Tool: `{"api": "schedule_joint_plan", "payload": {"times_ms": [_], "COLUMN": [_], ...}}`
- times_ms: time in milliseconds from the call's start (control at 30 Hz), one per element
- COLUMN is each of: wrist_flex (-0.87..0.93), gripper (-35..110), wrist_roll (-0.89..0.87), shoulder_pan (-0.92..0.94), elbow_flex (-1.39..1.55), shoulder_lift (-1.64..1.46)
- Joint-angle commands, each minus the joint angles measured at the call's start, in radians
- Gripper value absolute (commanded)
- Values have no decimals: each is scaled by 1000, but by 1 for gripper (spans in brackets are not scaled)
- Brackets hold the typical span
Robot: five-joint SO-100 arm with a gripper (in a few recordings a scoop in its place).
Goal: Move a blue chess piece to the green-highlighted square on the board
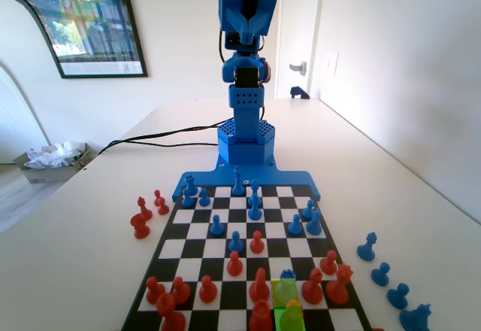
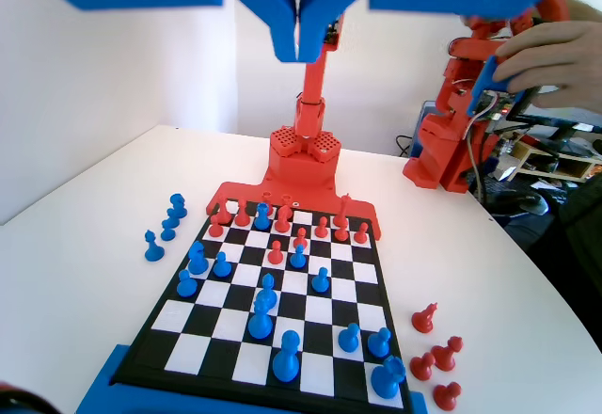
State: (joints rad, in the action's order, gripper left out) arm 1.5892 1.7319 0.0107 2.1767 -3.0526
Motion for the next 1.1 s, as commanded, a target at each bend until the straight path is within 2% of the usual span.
{"api": "schedule_joint_plan", "payload": {"times_ms": [0, 133, 433, 667, 1067], "wrist_flex": [-11, 18, 54, -34, -35], "gripper": [1, 1, 1, 1, 1], "wrist_roll": [-2, -41, -155, -164, -158], "shoulder_pan": [-5, -23, -66, -9, 55], "elbow_flex": [0, -78, -402, -374, -367], "shoulder_lift": [0, 67, 454, 591, 927]}}
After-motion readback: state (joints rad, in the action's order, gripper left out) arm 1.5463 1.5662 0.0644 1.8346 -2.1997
